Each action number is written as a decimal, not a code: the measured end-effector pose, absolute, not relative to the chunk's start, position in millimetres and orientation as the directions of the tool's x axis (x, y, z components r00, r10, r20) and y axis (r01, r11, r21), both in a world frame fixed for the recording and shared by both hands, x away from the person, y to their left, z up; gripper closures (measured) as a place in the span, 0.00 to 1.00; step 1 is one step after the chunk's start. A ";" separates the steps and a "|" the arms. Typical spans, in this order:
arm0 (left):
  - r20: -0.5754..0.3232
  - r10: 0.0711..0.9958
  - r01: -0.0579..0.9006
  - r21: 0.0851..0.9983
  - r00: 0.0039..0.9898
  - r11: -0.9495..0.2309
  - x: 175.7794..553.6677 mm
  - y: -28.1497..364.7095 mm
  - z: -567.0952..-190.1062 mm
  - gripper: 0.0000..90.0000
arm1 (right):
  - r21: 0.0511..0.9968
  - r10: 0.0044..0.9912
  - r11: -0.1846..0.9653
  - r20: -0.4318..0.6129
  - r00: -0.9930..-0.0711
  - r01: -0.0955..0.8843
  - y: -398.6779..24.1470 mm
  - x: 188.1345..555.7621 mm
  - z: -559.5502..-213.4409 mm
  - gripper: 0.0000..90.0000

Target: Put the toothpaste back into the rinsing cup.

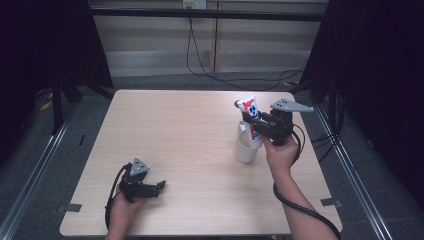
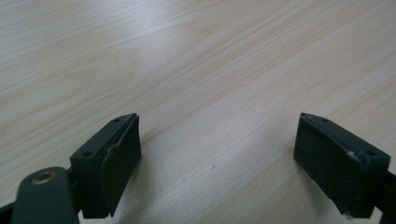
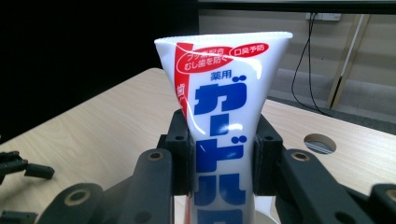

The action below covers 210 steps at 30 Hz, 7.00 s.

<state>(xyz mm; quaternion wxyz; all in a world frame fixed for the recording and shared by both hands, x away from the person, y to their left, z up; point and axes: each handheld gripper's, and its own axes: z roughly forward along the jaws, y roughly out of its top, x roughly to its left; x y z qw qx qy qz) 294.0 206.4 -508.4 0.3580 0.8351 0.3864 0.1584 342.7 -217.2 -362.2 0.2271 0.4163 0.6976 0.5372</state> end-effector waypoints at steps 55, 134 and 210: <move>-0.012 0.759 0.532 0.720 0.651 -0.445 293.9 206.4 -508.4 0.16 | 0.944 0.859 0.042 0.134 -0.494 0.328 -221.8 367.6 -409.9 0.73; -0.012 0.759 0.532 0.720 0.651 -0.445 293.9 206.4 -508.4 0.16 | 0.896 0.859 0.122 0.121 -0.498 0.428 -229.8 341.8 -445.2 0.64; -0.012 0.759 0.532 0.720 0.651 -0.446 293.9 206.4 -508.4 0.16 | 0.885 0.856 0.183 0.071 -0.511 0.429 -246.8 322.0 -429.0 0.24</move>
